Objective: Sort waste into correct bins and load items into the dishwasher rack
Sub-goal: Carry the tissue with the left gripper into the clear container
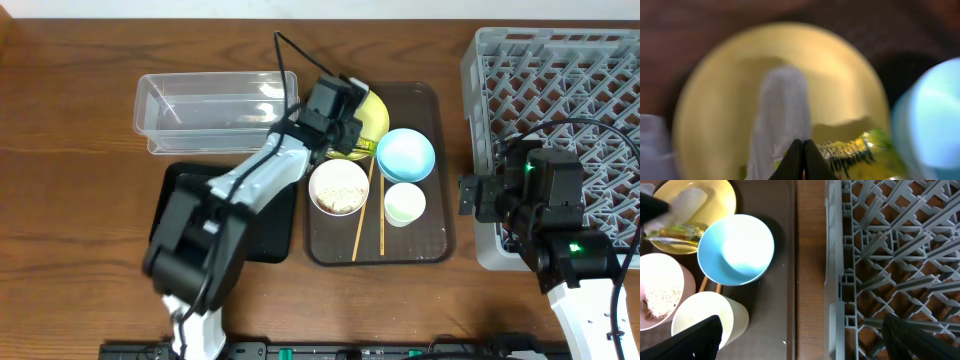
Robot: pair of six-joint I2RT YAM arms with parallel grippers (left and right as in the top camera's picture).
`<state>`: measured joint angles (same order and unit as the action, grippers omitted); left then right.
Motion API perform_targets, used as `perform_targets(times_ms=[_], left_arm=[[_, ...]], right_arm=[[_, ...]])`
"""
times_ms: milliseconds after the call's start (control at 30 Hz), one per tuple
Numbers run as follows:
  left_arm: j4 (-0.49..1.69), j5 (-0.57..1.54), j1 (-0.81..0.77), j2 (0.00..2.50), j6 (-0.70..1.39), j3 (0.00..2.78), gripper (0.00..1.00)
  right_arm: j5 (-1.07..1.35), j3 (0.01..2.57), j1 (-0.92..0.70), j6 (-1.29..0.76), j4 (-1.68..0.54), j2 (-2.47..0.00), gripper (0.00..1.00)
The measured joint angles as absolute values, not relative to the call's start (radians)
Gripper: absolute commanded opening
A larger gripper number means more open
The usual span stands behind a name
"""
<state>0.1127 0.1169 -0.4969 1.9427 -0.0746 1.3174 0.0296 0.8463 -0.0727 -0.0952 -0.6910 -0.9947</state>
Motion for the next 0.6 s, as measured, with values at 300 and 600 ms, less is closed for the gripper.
perform_targets(times_ms=[300, 600], left_arm=[[0.236, -0.007, -0.377, 1.694, 0.074, 1.321, 0.06], [0.251, -0.036, -0.2, 1.686, 0.192, 1.321, 0.54]], right_arm=[[0.03, 0.848, -0.073, -0.095, -0.691, -0.995, 0.99], [0.03, 0.848, -0.073, -0.095, -0.691, -0.995, 0.99]])
